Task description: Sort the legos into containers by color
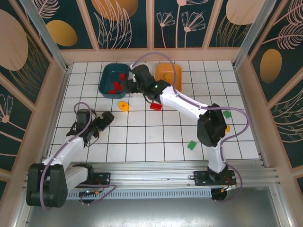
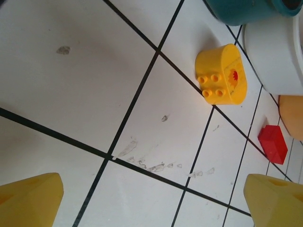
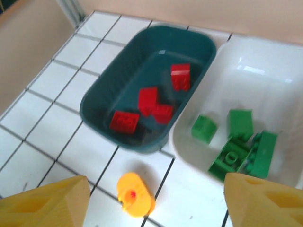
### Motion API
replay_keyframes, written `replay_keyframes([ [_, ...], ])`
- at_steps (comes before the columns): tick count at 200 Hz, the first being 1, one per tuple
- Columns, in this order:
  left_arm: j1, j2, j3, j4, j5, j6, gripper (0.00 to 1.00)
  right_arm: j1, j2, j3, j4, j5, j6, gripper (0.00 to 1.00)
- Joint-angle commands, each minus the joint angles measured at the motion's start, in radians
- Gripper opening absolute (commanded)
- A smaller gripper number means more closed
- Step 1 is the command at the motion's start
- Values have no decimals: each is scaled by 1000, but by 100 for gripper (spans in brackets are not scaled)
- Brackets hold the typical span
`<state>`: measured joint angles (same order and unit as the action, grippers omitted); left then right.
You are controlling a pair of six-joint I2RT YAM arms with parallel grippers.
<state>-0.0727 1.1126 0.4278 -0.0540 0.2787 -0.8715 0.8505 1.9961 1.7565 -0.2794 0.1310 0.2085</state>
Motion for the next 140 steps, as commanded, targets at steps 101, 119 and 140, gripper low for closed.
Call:
replay_keyframes([
  [101, 8, -106, -1, -100, -28, -40, 98, 66, 398, 129, 91, -31, -14, 82],
  [119, 9, -121, -1, -116, -25, -37, 98, 66, 422, 149, 95, -17, -13, 82],
  [140, 9, -106, -8, -100, -8, -53, 98, 60, 461, 181, 101, -19, -12, 78],
])
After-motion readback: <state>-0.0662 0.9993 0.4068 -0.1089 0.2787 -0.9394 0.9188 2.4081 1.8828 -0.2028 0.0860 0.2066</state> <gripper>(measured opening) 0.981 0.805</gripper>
